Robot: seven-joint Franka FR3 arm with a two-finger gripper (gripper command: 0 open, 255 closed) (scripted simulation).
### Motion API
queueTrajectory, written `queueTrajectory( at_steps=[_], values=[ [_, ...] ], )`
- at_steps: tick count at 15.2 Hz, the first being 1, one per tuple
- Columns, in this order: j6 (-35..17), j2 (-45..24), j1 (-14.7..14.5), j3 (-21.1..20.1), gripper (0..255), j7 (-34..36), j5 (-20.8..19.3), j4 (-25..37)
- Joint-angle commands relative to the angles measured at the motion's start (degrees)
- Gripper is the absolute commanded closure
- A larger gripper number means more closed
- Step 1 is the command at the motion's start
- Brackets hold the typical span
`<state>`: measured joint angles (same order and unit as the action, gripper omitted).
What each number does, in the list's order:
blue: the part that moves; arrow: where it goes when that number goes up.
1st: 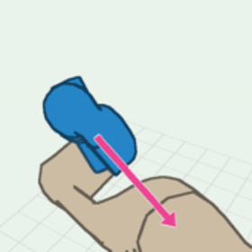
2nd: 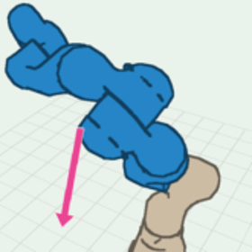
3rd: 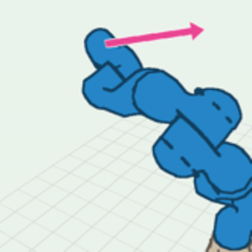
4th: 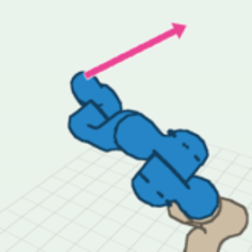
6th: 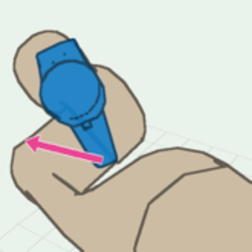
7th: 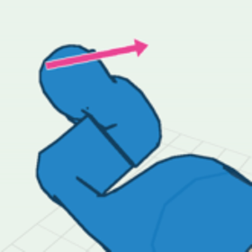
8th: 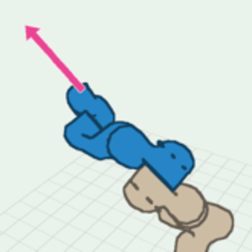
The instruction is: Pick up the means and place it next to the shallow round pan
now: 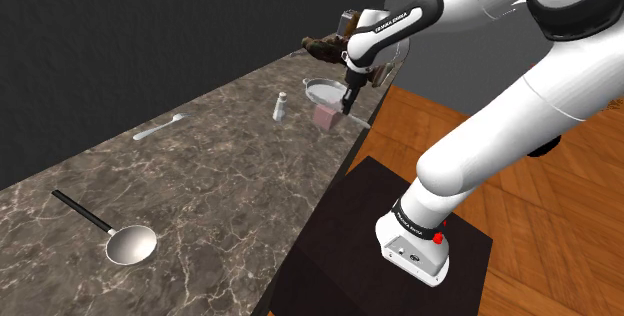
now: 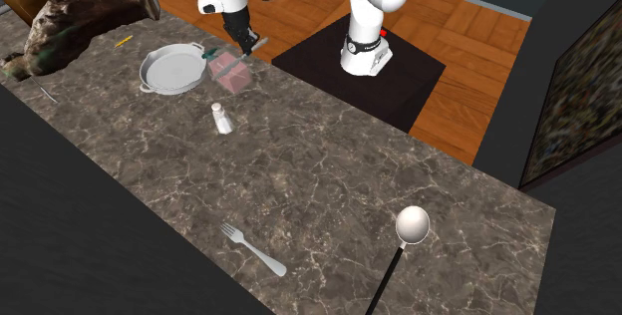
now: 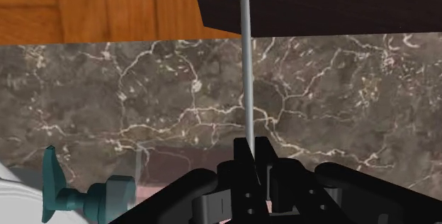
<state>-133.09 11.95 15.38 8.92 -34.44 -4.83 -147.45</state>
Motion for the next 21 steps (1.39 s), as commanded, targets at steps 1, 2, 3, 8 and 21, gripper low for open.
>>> queueTrajectory(
  at_steps=[1, 2, 3, 8, 21],
  values=[
    [-2.01, -1.32, 0.01, 0.15, 255, -0.17, 0.06, -0.72],
    [-2.92, -1.97, 0.0, 0.19, 255, -0.21, 0.11, -0.98],
    [-3.83, -2.63, -0.02, 0.22, 255, -0.24, 0.17, -1.23],
    [-8.38, -6.17, -0.11, 0.39, 255, -0.49, 0.58, -2.27],
    [-10.59, -8.09, -0.14, 0.42, 0, -0.67, 0.88, -2.57]
  ],
)
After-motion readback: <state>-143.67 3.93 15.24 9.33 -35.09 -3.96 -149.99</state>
